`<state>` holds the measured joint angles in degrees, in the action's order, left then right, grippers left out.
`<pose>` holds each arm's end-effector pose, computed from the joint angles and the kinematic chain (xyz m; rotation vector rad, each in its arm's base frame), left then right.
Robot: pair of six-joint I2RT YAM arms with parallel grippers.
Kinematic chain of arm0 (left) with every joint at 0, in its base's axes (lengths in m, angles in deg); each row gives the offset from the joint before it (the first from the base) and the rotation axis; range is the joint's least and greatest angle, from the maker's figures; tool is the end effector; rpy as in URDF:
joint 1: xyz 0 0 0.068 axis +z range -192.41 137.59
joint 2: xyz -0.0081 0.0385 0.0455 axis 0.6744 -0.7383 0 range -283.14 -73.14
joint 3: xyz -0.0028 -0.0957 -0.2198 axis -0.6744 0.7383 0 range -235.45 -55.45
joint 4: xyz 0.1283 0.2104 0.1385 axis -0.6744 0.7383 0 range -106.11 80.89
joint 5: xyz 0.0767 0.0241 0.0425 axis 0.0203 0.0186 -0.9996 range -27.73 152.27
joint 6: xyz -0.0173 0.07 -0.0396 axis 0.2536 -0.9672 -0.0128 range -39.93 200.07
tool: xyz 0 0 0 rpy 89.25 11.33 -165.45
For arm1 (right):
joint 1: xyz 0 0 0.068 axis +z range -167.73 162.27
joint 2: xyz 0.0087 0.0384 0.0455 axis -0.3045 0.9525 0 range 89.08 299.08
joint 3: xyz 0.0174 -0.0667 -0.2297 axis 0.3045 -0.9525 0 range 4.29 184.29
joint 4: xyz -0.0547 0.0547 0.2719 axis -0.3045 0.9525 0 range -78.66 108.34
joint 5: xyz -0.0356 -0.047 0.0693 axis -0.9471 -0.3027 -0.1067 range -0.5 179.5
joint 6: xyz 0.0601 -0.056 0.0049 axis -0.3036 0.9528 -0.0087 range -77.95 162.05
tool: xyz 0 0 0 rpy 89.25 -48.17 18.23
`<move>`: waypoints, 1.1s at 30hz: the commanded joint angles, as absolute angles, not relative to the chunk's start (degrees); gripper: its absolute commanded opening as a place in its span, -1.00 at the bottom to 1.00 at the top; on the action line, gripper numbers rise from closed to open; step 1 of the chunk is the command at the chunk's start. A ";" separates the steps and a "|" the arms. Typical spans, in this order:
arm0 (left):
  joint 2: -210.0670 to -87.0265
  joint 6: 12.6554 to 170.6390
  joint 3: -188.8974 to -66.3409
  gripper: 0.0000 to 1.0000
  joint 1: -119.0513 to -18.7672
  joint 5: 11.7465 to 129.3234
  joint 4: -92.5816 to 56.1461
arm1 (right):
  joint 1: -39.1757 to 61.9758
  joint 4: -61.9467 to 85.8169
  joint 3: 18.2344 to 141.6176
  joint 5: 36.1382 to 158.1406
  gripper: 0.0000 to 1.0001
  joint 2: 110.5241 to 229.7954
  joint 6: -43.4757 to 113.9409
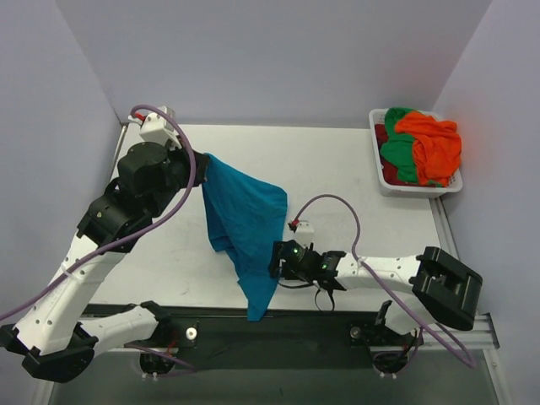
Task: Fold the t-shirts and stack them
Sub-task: Flatten out the tshirt
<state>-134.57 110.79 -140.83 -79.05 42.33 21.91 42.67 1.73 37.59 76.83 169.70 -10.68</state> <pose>0.2291 -0.1400 0.4443 -0.1550 1.8257 -0.5198 0.1728 0.2721 0.0961 -0.0294 2.3438 0.8155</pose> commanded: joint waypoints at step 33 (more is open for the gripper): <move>-132.91 109.16 -141.41 -1.00 -78.44 44.96 20.18 | 71.83 33.49 60.98 58.12 -0.01 188.48 -24.05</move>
<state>-134.37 110.37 -140.83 -78.86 44.54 21.88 70.89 27.11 59.27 61.51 187.99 -21.74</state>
